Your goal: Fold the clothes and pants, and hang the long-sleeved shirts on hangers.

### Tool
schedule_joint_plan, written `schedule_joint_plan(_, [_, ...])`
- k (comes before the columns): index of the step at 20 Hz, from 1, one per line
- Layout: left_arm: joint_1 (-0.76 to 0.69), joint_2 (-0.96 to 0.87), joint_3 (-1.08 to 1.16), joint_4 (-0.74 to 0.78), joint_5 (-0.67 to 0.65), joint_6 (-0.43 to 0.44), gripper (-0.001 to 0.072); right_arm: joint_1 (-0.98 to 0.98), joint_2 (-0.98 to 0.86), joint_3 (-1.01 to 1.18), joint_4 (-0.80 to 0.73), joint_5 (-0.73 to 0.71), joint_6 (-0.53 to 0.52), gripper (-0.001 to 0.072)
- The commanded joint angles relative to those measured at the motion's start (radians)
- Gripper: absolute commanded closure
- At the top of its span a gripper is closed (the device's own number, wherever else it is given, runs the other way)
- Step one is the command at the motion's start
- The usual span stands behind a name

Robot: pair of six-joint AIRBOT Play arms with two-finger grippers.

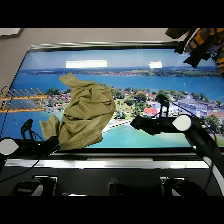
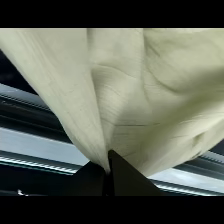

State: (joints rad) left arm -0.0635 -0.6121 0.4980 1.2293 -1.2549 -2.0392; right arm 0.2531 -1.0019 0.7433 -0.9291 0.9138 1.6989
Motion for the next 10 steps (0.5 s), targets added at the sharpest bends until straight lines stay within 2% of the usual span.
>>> schedule_joint_plan(1, [0.0, -0.013, -0.004, 0.023, 0.024, -0.01, 0.0689, 0.001, -0.208, 0.019, 0.253, -0.164, -0.179, 0.0062])
schedule_joint_plan(5, [0.0, -0.04, -0.004, 0.017, 0.033, -0.011, 0.0689, 0.001, -0.371, 0.158, 0.265, -0.373, -0.2, 0.0063])
schedule_joint_plan(10, [0.0, -0.043, -0.004, 0.017, 0.033, -0.011, 0.0689, 0.001, -0.692, 0.512, 0.263, -0.141, -0.2, 0.0063])
